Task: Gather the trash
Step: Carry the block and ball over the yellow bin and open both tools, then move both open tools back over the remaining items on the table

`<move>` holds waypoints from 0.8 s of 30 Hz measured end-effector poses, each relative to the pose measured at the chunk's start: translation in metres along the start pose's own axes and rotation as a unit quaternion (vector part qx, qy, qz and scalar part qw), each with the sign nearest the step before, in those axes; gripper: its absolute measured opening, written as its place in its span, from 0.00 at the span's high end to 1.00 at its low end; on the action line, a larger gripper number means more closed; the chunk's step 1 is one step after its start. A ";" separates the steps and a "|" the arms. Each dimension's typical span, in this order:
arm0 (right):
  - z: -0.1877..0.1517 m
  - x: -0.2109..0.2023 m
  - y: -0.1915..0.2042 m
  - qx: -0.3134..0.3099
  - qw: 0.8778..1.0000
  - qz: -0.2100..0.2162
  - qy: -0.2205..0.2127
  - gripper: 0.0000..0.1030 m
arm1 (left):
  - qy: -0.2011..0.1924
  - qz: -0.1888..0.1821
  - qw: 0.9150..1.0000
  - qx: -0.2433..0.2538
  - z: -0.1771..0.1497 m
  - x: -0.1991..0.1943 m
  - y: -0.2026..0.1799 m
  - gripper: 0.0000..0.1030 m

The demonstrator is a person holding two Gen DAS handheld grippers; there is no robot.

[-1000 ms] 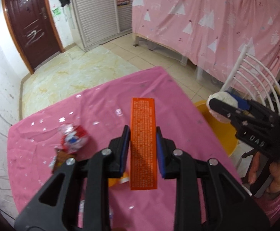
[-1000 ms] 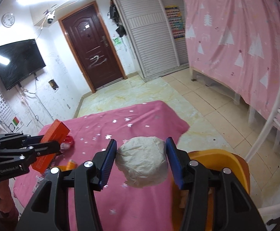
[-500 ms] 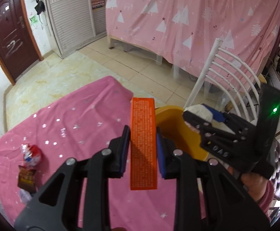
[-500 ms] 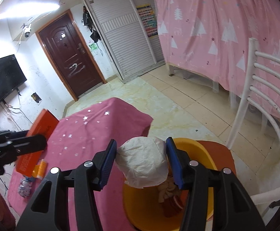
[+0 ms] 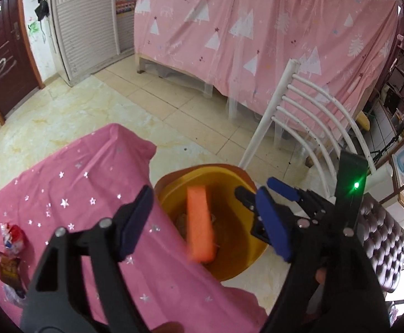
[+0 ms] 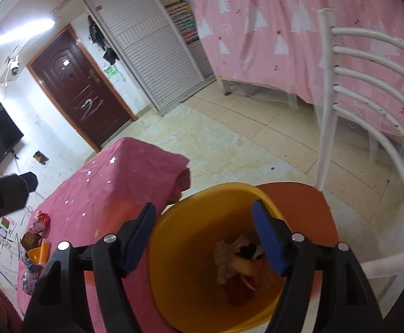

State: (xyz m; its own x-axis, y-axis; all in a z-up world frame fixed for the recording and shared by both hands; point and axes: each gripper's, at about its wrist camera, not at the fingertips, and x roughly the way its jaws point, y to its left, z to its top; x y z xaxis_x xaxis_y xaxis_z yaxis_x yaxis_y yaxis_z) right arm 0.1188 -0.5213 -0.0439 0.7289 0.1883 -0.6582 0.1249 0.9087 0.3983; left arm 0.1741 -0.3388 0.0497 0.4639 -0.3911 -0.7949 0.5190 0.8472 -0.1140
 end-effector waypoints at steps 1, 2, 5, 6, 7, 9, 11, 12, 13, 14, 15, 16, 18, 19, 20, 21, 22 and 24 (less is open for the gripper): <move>0.000 -0.002 -0.003 0.002 1.000 -0.003 -0.002 0.36 | 0.000 -0.002 1.000 0.001 0.000 0.000 -0.001 0.29; -0.001 -0.004 -0.005 0.003 1.000 -0.005 -0.003 0.36 | 0.000 -0.002 1.000 0.001 -0.001 -0.001 0.000 0.29; 0.002 -0.006 -0.006 0.005 1.000 -0.007 -0.005 0.35 | 0.002 0.001 1.000 -0.001 0.000 -0.002 0.001 0.29; 0.003 -0.007 -0.004 0.003 1.000 -0.007 -0.005 0.35 | 0.003 0.002 1.000 -0.002 -0.002 -0.004 0.004 0.29; 0.003 -0.007 -0.001 0.001 1.000 -0.006 -0.005 0.35 | 0.004 0.003 1.000 -0.005 -0.003 -0.007 0.010 0.29; 0.005 -0.006 0.009 -0.007 1.000 -0.003 -0.005 0.35 | 0.001 0.008 1.000 -0.009 -0.005 -0.012 0.018 0.29; 0.009 -0.005 0.022 -0.017 1.000 0.002 -0.004 0.35 | -0.004 0.012 1.000 -0.018 -0.007 -0.020 0.029 0.29; 0.009 -0.004 0.031 -0.026 1.000 0.004 -0.003 0.35 | -0.007 0.014 1.000 -0.023 -0.008 -0.023 0.035 0.29; 0.010 -0.003 0.037 -0.032 0.999 0.006 -0.002 0.35 | -0.010 0.015 0.999 -0.028 -0.009 -0.026 0.040 0.29; 0.011 -0.002 0.042 -0.037 0.999 0.008 0.000 0.35 | -0.014 0.020 0.999 -0.033 -0.011 -0.031 0.047 0.29; 0.012 0.000 0.049 -0.042 0.999 0.009 0.001 0.35 | -0.017 0.026 0.999 -0.038 -0.013 -0.035 0.055 0.29; 0.012 0.002 0.057 -0.049 0.999 0.011 0.004 0.35 | -0.019 0.029 0.999 -0.043 -0.015 -0.037 0.062 0.29; 0.012 0.006 0.072 -0.062 0.998 0.014 0.007 0.35 | -0.022 0.034 0.998 -0.056 -0.019 -0.044 0.078 0.29; 0.013 0.008 0.079 -0.068 0.998 0.017 0.009 0.35 | -0.024 0.037 0.997 -0.063 -0.021 -0.048 0.087 0.29; 0.013 0.010 0.089 -0.075 0.997 0.020 0.011 0.35 | -0.026 0.040 0.997 -0.068 -0.024 -0.051 0.094 0.29; 0.013 0.012 0.094 -0.079 0.997 0.021 0.012 0.35 | -0.028 0.043 0.996 -0.075 -0.026 -0.054 0.102 0.29; 0.012 0.015 0.105 -0.088 0.996 0.025 0.014 0.35 | -0.030 0.048 0.995 -0.084 -0.029 -0.058 0.112 0.29; 0.013 0.020 0.119 -0.098 0.995 0.030 0.018 0.35 | -0.033 0.054 0.993 -0.095 -0.035 -0.065 0.129 0.29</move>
State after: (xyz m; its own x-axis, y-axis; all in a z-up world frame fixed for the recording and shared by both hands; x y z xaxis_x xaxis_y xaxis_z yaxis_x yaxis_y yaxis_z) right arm 0.1569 -0.4146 -0.0010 0.7066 0.2535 -0.6606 -0.0532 0.9500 0.3076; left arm 0.1854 -0.1913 0.0656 0.5588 -0.3117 -0.7685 0.3209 0.9358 -0.1463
